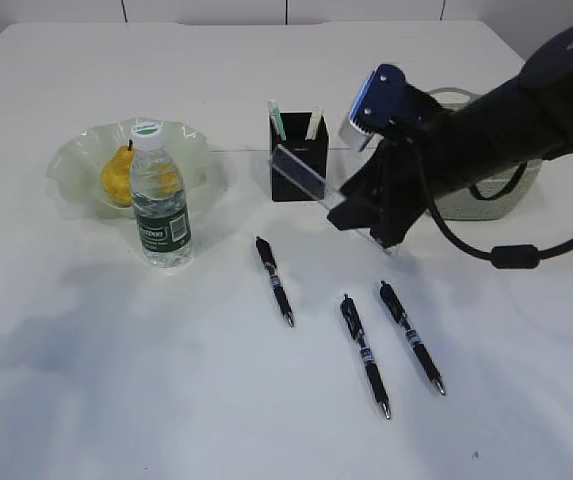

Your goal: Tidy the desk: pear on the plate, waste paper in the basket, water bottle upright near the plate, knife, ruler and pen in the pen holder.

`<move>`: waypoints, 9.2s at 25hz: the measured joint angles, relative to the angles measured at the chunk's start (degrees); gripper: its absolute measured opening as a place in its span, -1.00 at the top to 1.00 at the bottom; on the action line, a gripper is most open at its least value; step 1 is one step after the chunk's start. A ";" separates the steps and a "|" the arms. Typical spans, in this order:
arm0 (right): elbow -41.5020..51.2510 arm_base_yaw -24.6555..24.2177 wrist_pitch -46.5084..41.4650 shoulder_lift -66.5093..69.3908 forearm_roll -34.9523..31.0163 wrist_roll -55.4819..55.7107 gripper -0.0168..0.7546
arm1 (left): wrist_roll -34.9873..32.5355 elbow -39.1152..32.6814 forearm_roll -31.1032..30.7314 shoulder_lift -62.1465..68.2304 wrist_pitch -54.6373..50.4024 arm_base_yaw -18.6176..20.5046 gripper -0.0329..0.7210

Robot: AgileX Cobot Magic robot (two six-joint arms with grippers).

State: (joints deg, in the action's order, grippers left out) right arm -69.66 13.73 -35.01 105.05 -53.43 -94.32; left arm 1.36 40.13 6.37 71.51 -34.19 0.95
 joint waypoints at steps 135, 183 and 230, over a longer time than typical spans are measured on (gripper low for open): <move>-47.80 -6.91 -18.58 21.41 -3.93 30.17 -0.03 | 0.00 0.00 0.72 0.00 0.44 0.00 -0.27; 1.84 10.28 -21.25 1.75 42.10 82.45 -0.03 | 0.00 0.00 0.83 0.00 -4.15 0.00 -0.21; -12.26 4.91 -19.93 15.31 50.23 96.52 -0.02 | 0.00 0.00 0.83 0.00 -4.23 0.00 -0.16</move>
State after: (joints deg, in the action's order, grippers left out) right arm -81.92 18.64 -54.93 120.37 -3.20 2.20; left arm 1.36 40.13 7.20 71.51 -38.42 0.95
